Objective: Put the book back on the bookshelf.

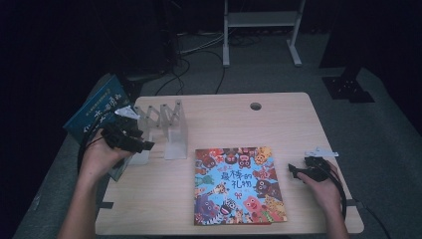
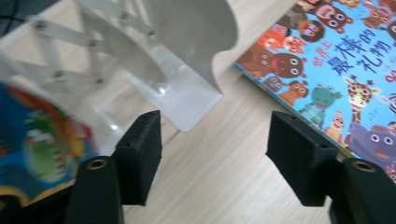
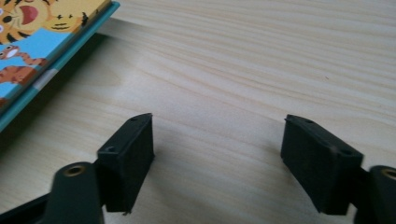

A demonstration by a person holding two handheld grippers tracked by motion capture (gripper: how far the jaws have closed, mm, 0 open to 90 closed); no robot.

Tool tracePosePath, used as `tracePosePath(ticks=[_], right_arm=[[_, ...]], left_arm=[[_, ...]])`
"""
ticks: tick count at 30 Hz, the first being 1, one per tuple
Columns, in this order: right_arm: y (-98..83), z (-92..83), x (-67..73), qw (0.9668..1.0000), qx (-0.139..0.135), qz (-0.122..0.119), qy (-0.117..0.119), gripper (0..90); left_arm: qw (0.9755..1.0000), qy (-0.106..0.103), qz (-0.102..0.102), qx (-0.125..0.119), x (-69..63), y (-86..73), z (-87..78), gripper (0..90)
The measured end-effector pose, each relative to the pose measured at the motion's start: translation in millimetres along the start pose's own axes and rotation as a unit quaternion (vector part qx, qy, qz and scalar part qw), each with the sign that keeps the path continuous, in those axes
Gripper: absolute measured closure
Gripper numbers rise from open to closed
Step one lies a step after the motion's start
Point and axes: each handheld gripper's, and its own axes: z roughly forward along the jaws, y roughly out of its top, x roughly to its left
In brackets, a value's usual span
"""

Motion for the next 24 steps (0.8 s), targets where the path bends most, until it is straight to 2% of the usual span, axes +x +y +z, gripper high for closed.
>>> tracePosePath(ticks=[4, 10, 14, 17, 24], right_arm=[[1.1, -4.3, 3.8, 0.9998, 0.007, -0.002, 0.016, 32.2], [5.9, -15.6, 14.9, 0.9991, 0.004, -0.005, 0.041, 31.3], [12.5, -23.4, 26.4, 0.9982, -0.005, -0.015, 0.057, 30.9], [16.8, -26.0, 35.5, 0.9973, -0.008, -0.023, 0.070, 30.5], [23.9, -23.4, 58.4, 0.9936, -0.007, -0.044, 0.104, 27.9]], left_arm=[[0.9997, -0.017, 0.018, 0.003, -10.5, -6.1, 17.4, 28.9], [0.9987, -0.037, 0.034, 0.010, -25.8, -15.6, 45.3, 24.7], [0.9975, -0.047, 0.051, 0.015, -38.3, -21.7, 65.0, 20.6], [0.9961, -0.055, 0.061, 0.031, -45.5, -26.3, 79.0, 18.8], [0.9936, -0.080, 0.075, 0.027, -61.6, -34.9, 103.8, 16.2]])
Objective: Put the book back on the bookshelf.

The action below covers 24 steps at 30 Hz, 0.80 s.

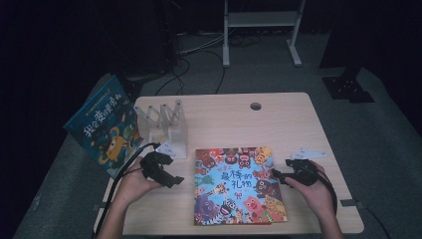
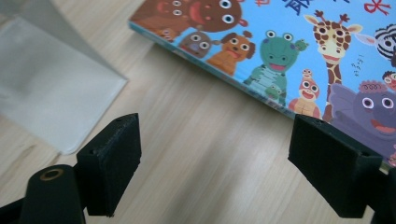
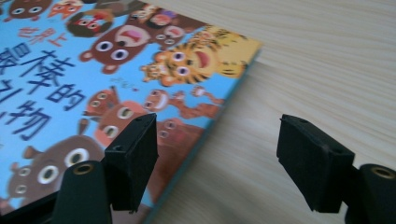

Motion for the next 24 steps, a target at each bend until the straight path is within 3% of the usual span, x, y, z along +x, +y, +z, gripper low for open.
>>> tracePosePath(ticks=[5, 12, 24], right_arm=[[6.2, 7.6, 11.6, 0.9998, 0.003, -0.012, 0.012, 26.2], [12.4, 16.3, 18.1, 0.9996, 0.012, -0.023, 0.014, 24.2], [16.0, 24.4, 14.5, 0.9994, 0.027, -0.021, 0.010, 22.0]], left_arm=[[0.9996, -0.016, 0.022, 0.005, -12.7, -3.7, 23.1, 10.6], [0.9989, -0.031, 0.033, 0.015, -23.9, -10.2, 45.3, 9.9], [0.9984, -0.038, 0.041, -0.004, -24.5, -11.2, 45.5, 10.2]])
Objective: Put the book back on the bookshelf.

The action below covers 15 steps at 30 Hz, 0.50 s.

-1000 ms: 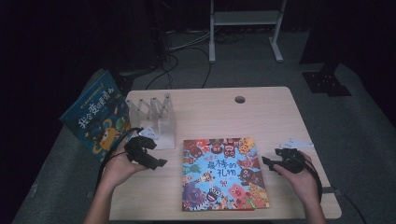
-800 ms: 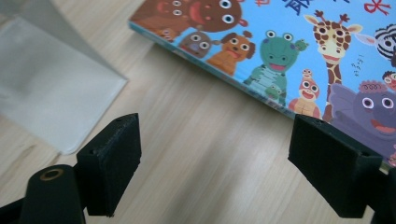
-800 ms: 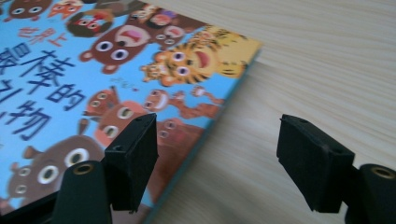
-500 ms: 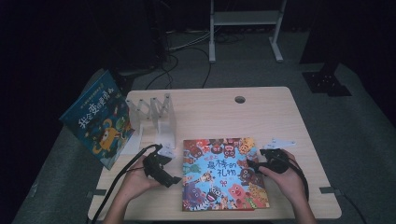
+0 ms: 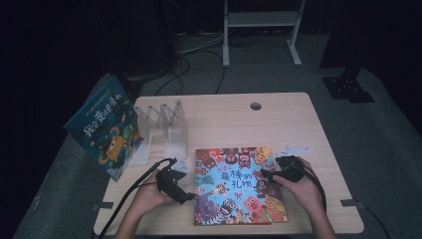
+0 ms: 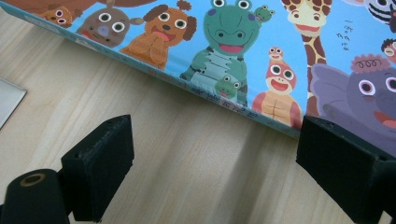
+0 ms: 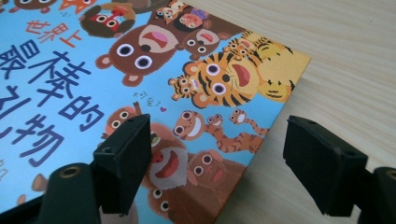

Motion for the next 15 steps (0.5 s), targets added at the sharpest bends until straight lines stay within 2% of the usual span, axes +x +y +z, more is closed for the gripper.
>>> tracePosePath(ticks=[5, 10, 15], right_arm=[[2.7, 3.5, -4.4, 1.0000, -0.002, 0.007, -0.003, 22.2], [5.2, 6.3, -10.1, 0.9999, -0.001, 0.015, 0.000, 21.9], [5.1, 9.5, -18.2, 0.9996, -0.009, 0.026, 0.006, 21.5]], left_arm=[[0.9994, -0.031, 0.003, -0.012, -8.5, 4.5, 9.0, 10.1], [0.9996, -0.025, 0.007, -0.010, -16.3, 11.4, 14.5, 7.1], [0.9993, -0.032, 0.001, -0.020, -22.1, 14.3, 19.5, 7.1]])
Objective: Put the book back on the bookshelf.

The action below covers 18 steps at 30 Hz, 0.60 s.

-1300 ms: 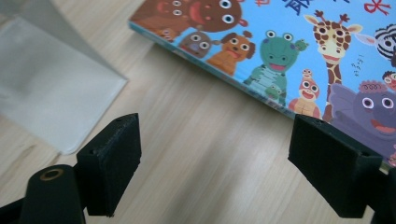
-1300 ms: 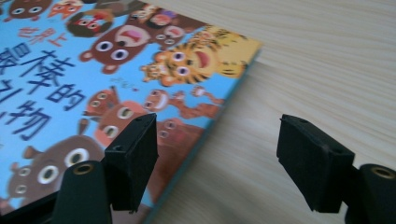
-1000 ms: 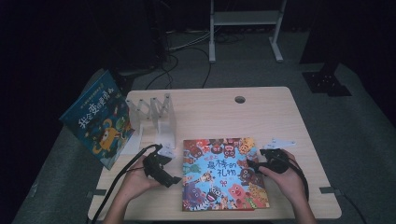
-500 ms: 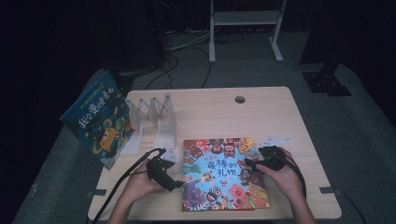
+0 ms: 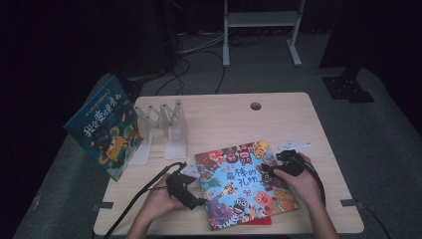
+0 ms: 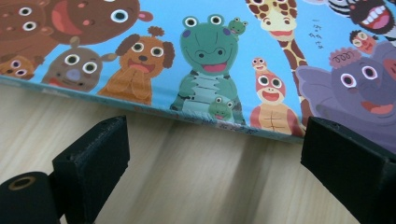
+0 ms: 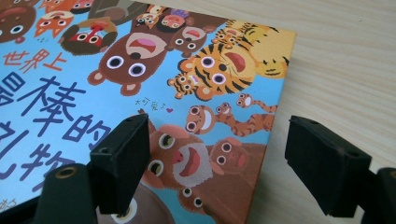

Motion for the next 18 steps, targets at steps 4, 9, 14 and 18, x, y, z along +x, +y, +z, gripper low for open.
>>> tracePosePath(ticks=[4, 9, 14, 18], right_arm=[[0.1, 2.3, -4.9, 0.9999, -0.004, 0.009, 0.006, 21.6], [0.9, 5.3, -4.2, 0.9997, -0.004, 0.011, 0.023, 22.0], [1.5, 6.3, -4.7, 0.9996, -0.003, 0.014, 0.023, 21.7], [5.9, 8.0, -3.9, 0.9996, 0.009, 0.010, 0.027, 21.5]], left_arm=[[0.9999, -0.008, -0.012, -0.009, -5.1, 1.5, 6.1, 6.3], [0.9996, 0.004, -0.025, -0.015, -2.4, 2.4, -0.9, 4.7], [0.9980, 0.027, -0.042, -0.039, 9.0, 1.0, -15.3, 4.7], [0.9971, 0.041, -0.046, -0.044, 18.1, 0.7, -20.7, 4.6]])
